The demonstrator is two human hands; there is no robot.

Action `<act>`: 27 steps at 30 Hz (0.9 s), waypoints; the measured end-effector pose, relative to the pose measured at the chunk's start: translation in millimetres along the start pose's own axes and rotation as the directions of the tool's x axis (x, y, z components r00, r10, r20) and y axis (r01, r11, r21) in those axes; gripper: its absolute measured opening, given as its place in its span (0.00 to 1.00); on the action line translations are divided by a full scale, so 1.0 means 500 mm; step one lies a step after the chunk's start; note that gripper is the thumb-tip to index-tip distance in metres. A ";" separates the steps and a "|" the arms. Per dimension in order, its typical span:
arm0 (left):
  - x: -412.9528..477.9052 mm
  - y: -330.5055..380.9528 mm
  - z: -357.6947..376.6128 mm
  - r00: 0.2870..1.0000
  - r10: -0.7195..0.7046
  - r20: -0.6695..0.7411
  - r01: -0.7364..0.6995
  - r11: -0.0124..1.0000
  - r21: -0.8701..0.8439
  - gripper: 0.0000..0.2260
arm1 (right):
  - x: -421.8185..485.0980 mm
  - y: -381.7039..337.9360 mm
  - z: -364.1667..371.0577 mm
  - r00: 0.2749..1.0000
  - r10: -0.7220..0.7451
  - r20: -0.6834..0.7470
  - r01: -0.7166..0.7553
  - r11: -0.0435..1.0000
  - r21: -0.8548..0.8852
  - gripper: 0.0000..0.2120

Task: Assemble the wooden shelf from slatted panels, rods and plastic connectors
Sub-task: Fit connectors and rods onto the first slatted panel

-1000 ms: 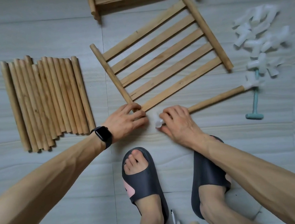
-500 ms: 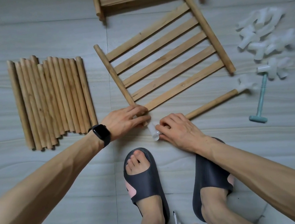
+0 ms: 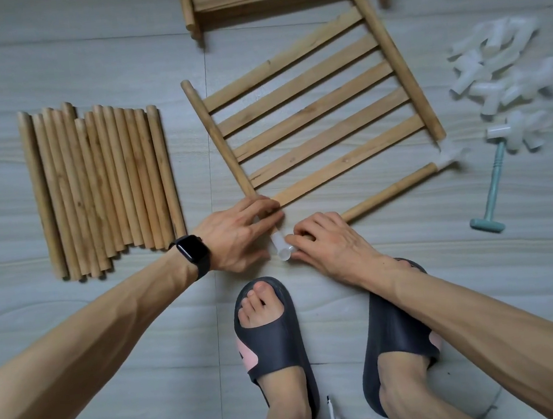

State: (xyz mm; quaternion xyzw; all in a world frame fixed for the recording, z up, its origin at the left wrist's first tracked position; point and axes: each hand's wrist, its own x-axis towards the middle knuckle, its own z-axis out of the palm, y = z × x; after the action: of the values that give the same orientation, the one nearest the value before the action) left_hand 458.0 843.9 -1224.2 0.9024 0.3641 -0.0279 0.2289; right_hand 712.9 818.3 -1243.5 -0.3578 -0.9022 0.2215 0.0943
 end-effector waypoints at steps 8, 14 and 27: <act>-0.004 0.025 0.005 0.994 -0.105 -0.018 0.105 0.994 -0.017 0.31 | 0.030 -0.020 -0.012 0.997 0.066 0.028 -0.068 0.994 0.091 0.13; -0.053 0.021 -0.016 0.986 -0.166 0.004 0.165 0.984 0.062 0.29 | -0.027 0.008 -0.091 0.891 0.366 -0.269 -0.355 0.930 0.090 0.17; 0.345 0.167 -0.081 0.937 -0.346 0.054 0.351 0.921 -0.168 0.29 | -0.123 0.158 -0.185 0.160 0.961 0.227 -0.728 -0.041 0.684 0.09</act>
State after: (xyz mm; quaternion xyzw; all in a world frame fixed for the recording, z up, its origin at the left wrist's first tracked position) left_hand 635.8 920.0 -1192.7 0.7992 0.5170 -0.0465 0.3030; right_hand 835.5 857.6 -1199.2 -0.8093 -0.2885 0.4713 0.1992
